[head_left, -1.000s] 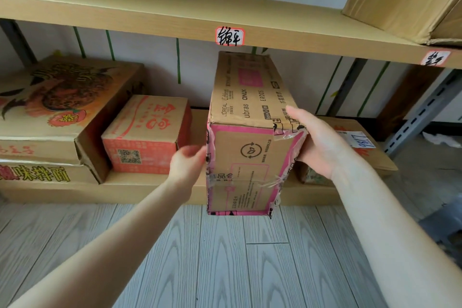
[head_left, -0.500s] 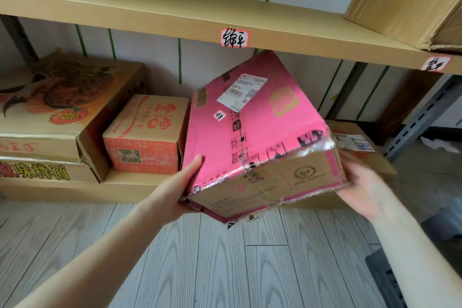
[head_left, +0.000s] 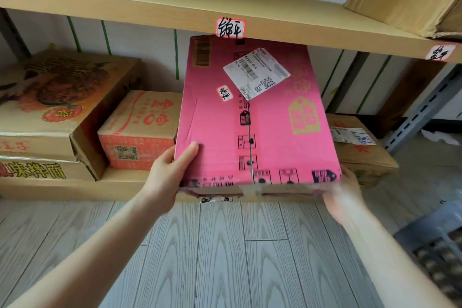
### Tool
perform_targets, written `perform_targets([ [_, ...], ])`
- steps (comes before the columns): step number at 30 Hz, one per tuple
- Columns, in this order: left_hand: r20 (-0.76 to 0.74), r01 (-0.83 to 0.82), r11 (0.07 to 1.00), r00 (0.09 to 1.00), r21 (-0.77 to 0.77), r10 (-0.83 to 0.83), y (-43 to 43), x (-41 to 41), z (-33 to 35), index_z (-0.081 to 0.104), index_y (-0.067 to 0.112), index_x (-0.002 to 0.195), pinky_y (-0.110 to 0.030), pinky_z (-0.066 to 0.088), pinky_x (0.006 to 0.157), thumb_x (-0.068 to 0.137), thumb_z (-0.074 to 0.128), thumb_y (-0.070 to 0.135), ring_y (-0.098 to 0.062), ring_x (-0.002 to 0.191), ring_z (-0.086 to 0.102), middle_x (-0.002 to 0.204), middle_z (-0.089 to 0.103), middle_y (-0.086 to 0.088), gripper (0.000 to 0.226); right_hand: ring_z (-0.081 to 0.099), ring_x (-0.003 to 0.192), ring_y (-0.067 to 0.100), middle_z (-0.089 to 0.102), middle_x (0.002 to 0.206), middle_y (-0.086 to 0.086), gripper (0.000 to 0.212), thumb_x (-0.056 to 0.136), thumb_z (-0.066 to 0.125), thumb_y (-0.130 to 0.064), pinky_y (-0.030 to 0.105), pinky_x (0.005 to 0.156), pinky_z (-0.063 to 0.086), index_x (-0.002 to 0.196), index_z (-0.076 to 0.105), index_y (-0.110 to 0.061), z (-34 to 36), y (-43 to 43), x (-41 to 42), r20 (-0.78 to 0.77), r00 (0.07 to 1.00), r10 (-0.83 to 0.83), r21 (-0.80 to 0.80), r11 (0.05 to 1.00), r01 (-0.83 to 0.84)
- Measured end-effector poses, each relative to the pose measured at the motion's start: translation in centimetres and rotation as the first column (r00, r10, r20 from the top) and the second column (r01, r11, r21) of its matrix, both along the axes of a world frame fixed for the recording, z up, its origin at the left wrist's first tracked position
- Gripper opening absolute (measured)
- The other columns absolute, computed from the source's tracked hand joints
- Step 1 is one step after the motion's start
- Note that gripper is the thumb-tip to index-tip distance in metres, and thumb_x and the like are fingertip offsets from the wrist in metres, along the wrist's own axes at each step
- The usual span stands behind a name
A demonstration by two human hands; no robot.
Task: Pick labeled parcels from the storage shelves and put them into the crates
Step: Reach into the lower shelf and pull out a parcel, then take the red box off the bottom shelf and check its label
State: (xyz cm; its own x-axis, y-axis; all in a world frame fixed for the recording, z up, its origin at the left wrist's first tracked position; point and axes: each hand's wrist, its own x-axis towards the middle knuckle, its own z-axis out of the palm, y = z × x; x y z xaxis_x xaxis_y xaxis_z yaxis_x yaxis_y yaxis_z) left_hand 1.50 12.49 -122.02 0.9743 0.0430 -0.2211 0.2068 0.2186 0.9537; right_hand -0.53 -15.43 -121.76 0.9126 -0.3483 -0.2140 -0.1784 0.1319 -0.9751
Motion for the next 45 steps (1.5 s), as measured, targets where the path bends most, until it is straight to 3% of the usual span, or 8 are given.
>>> perform_targets([
  [4, 0.045, -0.063, 0.997, 0.997, 0.046, 0.061, -0.1, 2.5, 2.1, 0.058, 0.016, 0.105, -0.036, 0.051, 0.065, 0.094, 0.05, 0.025, -0.018, 0.068, 0.059, 0.083, 0.063, -0.003, 0.016, 0.061, 0.096, 0.023, 0.065, 0.104, 0.008, 0.021, 0.094, 0.04, -0.018, 0.039, 0.083, 0.047, 0.091, 0.06, -0.013, 1.1, 1.7, 2.7, 0.017, 0.995, -0.099, 0.108, 0.989, 0.097],
  [15, 0.13, -0.11, 0.957, 0.989, 0.268, 0.077, -2.5, 7.3, 1.2, 0.05, 0.017, 0.124, -0.027, 0.049, 0.064, 0.097, 0.04, 0.035, -0.013, 0.074, 0.058, 0.092, 0.061, 0.002, 0.035, 0.061, 0.071, 0.012, 0.063, 0.079, -0.002, 0.025, 0.097, 0.048, -0.02, 0.025, 0.066, 0.049, 0.117, 0.06, -0.011, -0.2, 1.4, 7.6, -0.023, 0.943, -0.333, 0.046, 0.942, 0.333],
  [21, 0.051, -0.071, 0.952, 0.997, 0.298, 0.059, -3.2, 7.8, -0.9, 0.046, 0.024, 0.131, -0.04, 0.049, 0.091, 0.096, 0.036, 0.04, -0.022, 0.102, 0.06, 0.118, 0.061, -0.003, 0.04, 0.058, 0.088, 0.02, 0.057, 0.114, 0.002, 0.066, 0.086, 0.041, -0.065, 0.036, 0.082, 0.041, 0.135, 0.04, -0.021, -0.1, 1.7, 8.2, -0.194, 0.969, -0.151, 0.141, 0.973, 0.18],
  [24, 0.075, -0.095, 0.952, 0.994, 0.291, 0.076, -3.4, 7.8, -1.3, 0.046, 0.025, 0.13, -0.042, 0.047, 0.094, 0.097, 0.033, 0.036, -0.023, 0.108, 0.058, 0.12, 0.06, -0.003, 0.037, 0.048, 0.12, 0.024, 0.052, 0.134, 0.005, 0.06, 0.087, 0.048, -0.056, 0.039, 0.098, 0.033, 0.136, 0.041, -0.021, -1.0, 1.4, 8.2, -0.195, 0.978, -0.078, -0.023, 0.997, 0.075],
  [30, 0.066, -0.106, 0.938, 0.994, 0.331, 0.089, -3.4, 7.0, -0.3, 0.052, 0.012, 0.124, -0.038, 0.049, 0.081, 0.098, 0.033, 0.034, -0.025, 0.097, 0.06, 0.102, 0.062, -0.004, 0.039, 0.053, 0.114, 0.026, 0.055, 0.129, 0.009, 0.037, 0.093, 0.051, -0.025, 0.036, 0.098, 0.04, 0.127, 0.049, -0.013, 0.0, 1.7, 8.1, -0.068, 0.989, -0.128, -0.286, 0.953, 0.104],
  [37, 0.439, -0.496, 0.578, 0.864, 0.648, 0.248, 3.0, 5.0, 2.2, 0.058, 0.005, 0.12, -0.021, 0.038, 0.087, 0.095, 0.048, 0.022, -0.019, 0.109, 0.055, 0.118, 0.061, -0.007, 0.031, 0.044, 0.102, 0.002, 0.052, 0.106, -0.011, 0.029, 0.094, 0.048, -0.012, 0.004, 0.079, 0.032, 0.121, 0.057, -0.011, 5.0, 11.5, 7.7, 0.384, 0.912, 0.144, -0.572, 0.813, 0.112],
  [41, 0.278, -0.372, 0.41, 0.921, 0.833, 0.272, 8.6, 5.8, 1.8, 0.051, 0.001, 0.125, -0.035, 0.037, 0.097, 0.093, 0.048, 0.023, -0.035, 0.117, 0.048, 0.127, 0.05, -0.021, 0.039, 0.054, 0.099, 0.011, 0.058, 0.121, 0.003, 0.034, 0.095, 0.045, -0.013, 0.008, 0.07, 0.039, 0.127, 0.053, -0.008, 5.5, 20.2, 9.9, 0.179, 0.898, 0.401, -0.552, 0.797, -0.245],
  [45, 0.104, -0.234, 0.437, 0.948, 0.868, 0.301, 11.1, 6.7, 0.8, 0.044, 0.0, 0.123, -0.041, 0.041, 0.093, 0.092, 0.048, 0.033, -0.039, 0.113, 0.049, 0.127, 0.048, -0.023, 0.045, 0.04, 0.131, 0.027, 0.039, 0.145, 0.011, 0.046, 0.099, 0.037, -0.021, 0.027, 0.097, 0.036, 0.143, 0.03, -0.007, 4.3, 25.9, 11.8, -0.115, 0.876, 0.468, -0.595, 0.674, -0.438],
])
